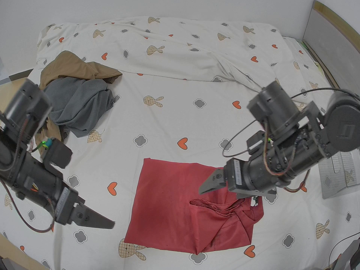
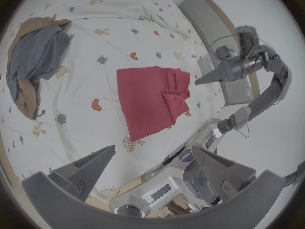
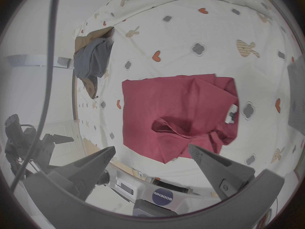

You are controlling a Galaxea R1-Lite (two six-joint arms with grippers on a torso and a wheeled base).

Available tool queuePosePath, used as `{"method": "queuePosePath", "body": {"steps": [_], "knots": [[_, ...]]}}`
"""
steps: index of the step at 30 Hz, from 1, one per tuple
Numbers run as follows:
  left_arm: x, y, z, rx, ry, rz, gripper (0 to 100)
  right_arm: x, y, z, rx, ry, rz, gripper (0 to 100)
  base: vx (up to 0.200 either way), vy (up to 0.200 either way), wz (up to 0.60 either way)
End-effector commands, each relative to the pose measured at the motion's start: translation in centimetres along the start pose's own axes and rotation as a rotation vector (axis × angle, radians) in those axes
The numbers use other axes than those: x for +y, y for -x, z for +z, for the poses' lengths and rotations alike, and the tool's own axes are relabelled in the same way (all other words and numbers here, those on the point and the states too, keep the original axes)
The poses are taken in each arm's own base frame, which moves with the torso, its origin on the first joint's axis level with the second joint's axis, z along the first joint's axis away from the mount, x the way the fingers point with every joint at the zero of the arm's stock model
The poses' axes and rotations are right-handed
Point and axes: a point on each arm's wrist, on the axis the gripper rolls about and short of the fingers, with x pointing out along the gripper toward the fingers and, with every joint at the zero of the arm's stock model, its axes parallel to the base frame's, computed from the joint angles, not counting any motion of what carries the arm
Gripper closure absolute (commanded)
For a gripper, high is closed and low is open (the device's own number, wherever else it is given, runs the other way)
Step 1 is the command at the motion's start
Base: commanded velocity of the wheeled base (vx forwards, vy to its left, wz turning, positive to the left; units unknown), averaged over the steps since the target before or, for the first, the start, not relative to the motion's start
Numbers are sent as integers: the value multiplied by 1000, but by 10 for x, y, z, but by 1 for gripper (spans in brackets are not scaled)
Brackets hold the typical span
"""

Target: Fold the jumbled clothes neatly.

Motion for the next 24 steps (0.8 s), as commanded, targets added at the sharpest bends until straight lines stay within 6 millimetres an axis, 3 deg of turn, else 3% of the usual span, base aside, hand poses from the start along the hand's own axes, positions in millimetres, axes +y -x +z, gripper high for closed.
{"method": "queuePosePath", "body": {"steps": [1, 6, 13, 17, 24], "knots": [[5, 35, -24, -129, 24, 6, 0, 30, -45, 9, 62, 53, 4, 0, 0, 0, 0], [8, 42, -27, -159, 38, 26, 0, 56, -64, 7, 67, 103, 44, 0, 0, 0, 0], [13, 48, -31, -186, 29, 55, 0, 79, -118, 10, 95, 134, 43, 0, 0, 0, 0], [13, 49, -31, -191, 22, 56, 0, 80, -134, 19, 90, 123, 41, 0, 0, 0, 0], [13, 49, -32, -190, 21, 56, 0, 72, -137, 25, 89, 101, 20, 0, 0, 0, 0]]}}
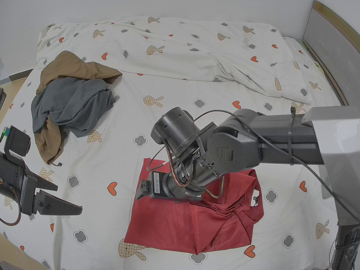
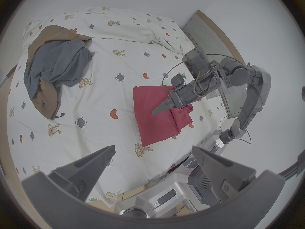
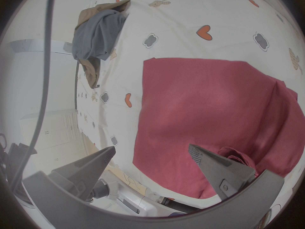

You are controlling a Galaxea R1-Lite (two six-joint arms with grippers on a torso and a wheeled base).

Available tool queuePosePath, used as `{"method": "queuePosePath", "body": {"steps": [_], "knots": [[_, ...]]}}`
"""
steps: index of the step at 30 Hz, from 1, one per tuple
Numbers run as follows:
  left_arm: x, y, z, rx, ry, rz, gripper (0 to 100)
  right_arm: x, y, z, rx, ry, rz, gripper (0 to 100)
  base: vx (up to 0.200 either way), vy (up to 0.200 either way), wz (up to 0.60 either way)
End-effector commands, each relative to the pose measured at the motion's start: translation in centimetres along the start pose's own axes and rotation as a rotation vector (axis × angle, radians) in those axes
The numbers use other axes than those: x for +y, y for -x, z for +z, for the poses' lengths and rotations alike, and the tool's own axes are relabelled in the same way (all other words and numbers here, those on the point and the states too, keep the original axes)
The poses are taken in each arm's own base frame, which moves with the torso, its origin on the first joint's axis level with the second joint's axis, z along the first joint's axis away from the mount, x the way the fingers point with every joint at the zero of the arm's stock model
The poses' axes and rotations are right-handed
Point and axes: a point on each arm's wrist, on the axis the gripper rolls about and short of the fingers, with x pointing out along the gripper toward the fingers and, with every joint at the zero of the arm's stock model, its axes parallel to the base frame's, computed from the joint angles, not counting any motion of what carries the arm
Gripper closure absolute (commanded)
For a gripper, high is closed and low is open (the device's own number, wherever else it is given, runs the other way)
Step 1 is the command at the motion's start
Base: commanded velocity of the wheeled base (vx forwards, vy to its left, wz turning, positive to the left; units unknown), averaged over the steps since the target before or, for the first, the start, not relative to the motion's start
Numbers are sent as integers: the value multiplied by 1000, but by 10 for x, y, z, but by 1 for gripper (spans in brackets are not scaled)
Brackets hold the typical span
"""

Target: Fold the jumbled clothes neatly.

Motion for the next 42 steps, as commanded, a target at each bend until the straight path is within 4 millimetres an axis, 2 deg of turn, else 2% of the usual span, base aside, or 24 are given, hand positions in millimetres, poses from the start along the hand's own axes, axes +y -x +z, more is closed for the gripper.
{"method": "queuePosePath", "body": {"steps": [1, 7, 9, 11, 13, 14, 19, 20, 22, 31, 33, 38, 42], "knots": [[0, 0, 0, 1, 2, 1, 0, -13, -14, 5, 18, -27, -35, 0, 0, 0, 0], [1, -2, 1, 8, 4, -1, 0, -36, -11, 5, 43, -70, -89, 0, 0, 0, 0], [1, -4, 2, 14, 4, -2, 0, -47, 13, -1, 40, -90, -102, 0, 0, 0, 0], [2, -5, 2, 17, 5, -2, 0, -59, 21, -7, 56, -109, -128, 0, 0, 0, 0], [2, -5, 2, 19, 6, -2, 0, -63, 25, -10, 61, -116, -135, 0, 0, 0, 0], [2, -6, 2, 23, 7, -2, 0, -72, 35, -20, 77, -128, -154, 0, 0, 0, 0], [3, -9, 3, 33, 10, -4, 0, -83, 52, -37, 95, -141, -173, 0, 0, 0, 0], [3, -11, 4, 39, 11, -5, 0, -89, 63, -44, 97, -149, -177, 0, 0, 0, 0], [4, -12, 4, 45, 13, -5, 0, -96, 69, -49, 100, -162, -186, 0, 0, 0, 0], [5, -18, 5, 66, 19, -5, 0, -128, 76, -65, 136, -229, -246, 0, 0, 0, 0], [6, -19, 5, 70, 21, -5, 0, -134, 76, -64, 136, -247, -255, 0, 0, 0, 0], [6, -20, 5, 74, 22, -5, 0, -170, 76, -50, 31, -270, -229, 0, 0, 0, 0], [6, -21, 5, 78, 22, -6, 0, -180, 81, -49, -45, -227, -181, 0, 0, 0, 0]]}}
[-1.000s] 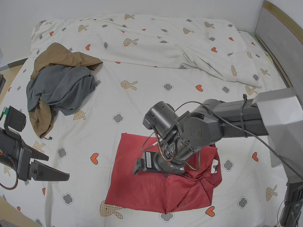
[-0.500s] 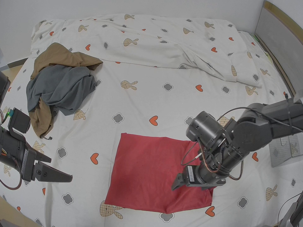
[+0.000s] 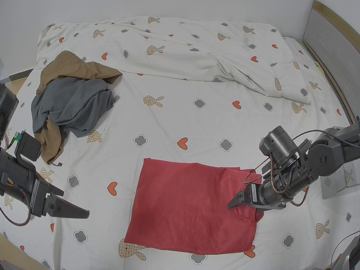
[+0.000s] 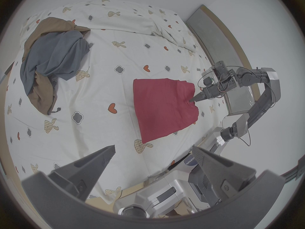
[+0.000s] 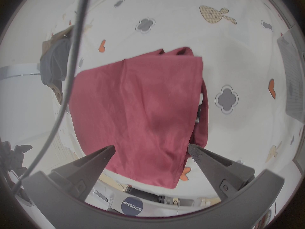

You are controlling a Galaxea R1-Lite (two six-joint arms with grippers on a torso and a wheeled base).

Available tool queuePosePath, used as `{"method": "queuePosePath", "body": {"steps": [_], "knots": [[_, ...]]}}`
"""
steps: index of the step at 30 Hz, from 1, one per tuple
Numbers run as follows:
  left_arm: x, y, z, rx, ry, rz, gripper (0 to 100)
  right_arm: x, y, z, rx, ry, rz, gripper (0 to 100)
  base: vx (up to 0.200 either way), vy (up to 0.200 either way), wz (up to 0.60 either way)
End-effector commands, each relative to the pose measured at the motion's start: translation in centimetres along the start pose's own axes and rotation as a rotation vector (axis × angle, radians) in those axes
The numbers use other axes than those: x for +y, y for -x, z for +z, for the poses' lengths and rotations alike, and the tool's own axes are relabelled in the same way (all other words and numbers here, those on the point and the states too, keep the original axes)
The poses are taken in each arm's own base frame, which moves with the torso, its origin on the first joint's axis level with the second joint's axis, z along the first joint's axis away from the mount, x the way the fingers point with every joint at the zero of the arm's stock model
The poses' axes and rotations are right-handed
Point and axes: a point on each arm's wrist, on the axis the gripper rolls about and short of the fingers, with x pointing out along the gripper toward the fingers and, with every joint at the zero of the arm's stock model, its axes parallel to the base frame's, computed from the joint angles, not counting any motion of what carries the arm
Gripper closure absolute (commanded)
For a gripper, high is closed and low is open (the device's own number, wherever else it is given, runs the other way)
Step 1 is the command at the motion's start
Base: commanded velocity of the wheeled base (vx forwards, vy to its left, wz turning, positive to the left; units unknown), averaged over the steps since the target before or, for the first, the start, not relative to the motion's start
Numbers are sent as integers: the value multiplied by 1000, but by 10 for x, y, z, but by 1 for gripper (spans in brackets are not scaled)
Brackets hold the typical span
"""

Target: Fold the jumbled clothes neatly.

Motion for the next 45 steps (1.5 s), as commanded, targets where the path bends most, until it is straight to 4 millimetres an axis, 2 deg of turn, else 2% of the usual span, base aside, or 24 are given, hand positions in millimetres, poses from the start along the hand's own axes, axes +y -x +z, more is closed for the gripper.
{"method": "queuePosePath", "body": {"steps": [1, 7, 13, 21, 27, 31, 32, 39, 45], "knots": [[1, -4, 1, 13, 2, -2, 0, -22, 4, 1, -44, 2, 39, 0, 0, 0, 0], [1, -4, 1, 13, 2, -2, 0, -27, -4, 0, -50, 16, 85, 0, 0, 0, 0], [1, -4, 1, 17, 2, -3, 0, -37, -6, 8, -87, 37, 89, 0, 0, 0, 0], [1, -5, 2, 18, 2, -4, 0, -34, -19, 17, -157, 56, 150, 0, 0, 0, 0], [1, -4, 1, 17, 2, -4, 0, -35, -34, 21, -139, 50, 140, 0, 0, 0, 0], [1, -4, 1, 17, 2, -4, 0, -36, -36, 23, -153, 51, 147, 0, 0, 0, 0], [1, -4, 1, 17, 2, -4, 0, -36, -36, 23, -153, 51, 147, 100, 0, 0, 0], [1, -4, 1, 17, 2, -4, 0, -34, -29, 25, -184, 48, 164, 100, 0, 0, 0], [1, -4, 1, 17, 2, -4, 0, -35, -11, 28, -241, 47, 183, 100, 0, 0, 0]]}}
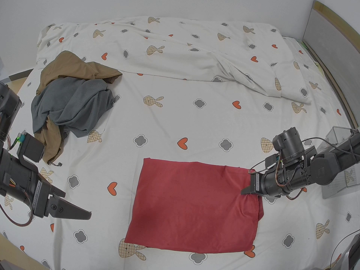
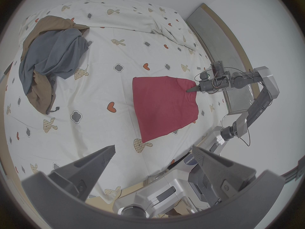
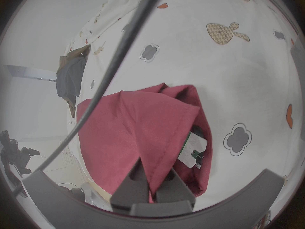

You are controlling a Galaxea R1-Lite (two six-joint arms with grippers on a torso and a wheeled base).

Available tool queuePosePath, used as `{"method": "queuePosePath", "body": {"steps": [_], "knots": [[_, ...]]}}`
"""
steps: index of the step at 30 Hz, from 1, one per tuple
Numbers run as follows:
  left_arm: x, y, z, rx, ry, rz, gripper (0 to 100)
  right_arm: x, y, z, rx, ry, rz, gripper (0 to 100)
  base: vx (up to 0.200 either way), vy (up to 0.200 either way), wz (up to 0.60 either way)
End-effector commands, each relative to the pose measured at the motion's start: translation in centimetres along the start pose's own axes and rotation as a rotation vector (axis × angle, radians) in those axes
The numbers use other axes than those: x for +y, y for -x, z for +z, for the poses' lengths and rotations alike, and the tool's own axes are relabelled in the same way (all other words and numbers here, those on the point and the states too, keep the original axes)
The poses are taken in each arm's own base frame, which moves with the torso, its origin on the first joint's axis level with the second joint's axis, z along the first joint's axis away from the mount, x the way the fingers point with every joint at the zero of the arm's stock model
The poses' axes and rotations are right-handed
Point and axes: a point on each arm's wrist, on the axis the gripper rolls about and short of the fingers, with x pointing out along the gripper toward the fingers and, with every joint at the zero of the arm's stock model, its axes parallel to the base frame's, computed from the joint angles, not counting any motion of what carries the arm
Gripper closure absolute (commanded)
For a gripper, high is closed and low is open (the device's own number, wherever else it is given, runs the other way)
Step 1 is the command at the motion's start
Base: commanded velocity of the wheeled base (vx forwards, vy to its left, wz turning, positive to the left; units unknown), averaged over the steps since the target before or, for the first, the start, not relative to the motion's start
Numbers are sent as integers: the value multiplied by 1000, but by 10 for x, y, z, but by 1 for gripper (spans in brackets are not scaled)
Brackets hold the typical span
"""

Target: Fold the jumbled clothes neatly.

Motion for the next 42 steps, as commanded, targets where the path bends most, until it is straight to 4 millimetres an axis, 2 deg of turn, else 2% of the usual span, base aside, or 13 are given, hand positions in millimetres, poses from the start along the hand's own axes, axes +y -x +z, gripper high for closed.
{"method": "queuePosePath", "body": {"steps": [1, 5, 11, 15, 18, 25, 26, 30, 31, 32, 35, 37, 42], "knots": [[0, 0, 0, 1, 1, 0, 0, 1, 14, 6, -50, 7, 12, 100, 0, 0, 0], [0, -1, 1, 4, 2, 0, 0, 5, 23, 14, -89, 26, 28, 100, 0, 0, 0], [1, -3, 2, 10, 4, 0, 0, 12, 29, 27, -138, 155, 36, 100, 0, 0, 0], [1, -4, 2, 13, 4, 0, 0, 11, 23, 31, -129, 200, 26, 100, 0, 0, 0], [1, -4, 2, 13, 3, -1, 0, 10, 14, 25, -78, 209, 8, 100, 0, 0, 0], [2, -6, 3, 20, 6, -1, 0, 2, 10, 11, -24, 202, -24, 100, 0, 0, 0], [2, -6, 3, 22, 6, -2, 0, 1, 12, 11, -36, 195, -34, 0, 0, 0, 0], [2, -6, 4, 16, 4, -2, 0, 0, 23, 10, -57, 188, -29, 0, 0, 0, 0], [2, -6, 3, 17, 5, -2, 0, 1, 37, 6, -75, 188, -15, 0, 0, 0, 0], [2, -7, 3, 19, 5, -2, 0, 1, 41, 3, -79, 188, -12, 0, 0, 0, 0], [2, -7, 3, 17, 5, -2, 0, 0, 56, -8, -87, 186, -2, 0, 0, 0, 0], [2, -8, 3, 16, 3, -3, 0, -4, 66, -28, -65, 164, 8, 0, 0, 0, 0], [2, -8, 3, 18, 2, -4, 0, -23, 58, -63, 75, 121, 2, 0, 0, 0, 0]]}}
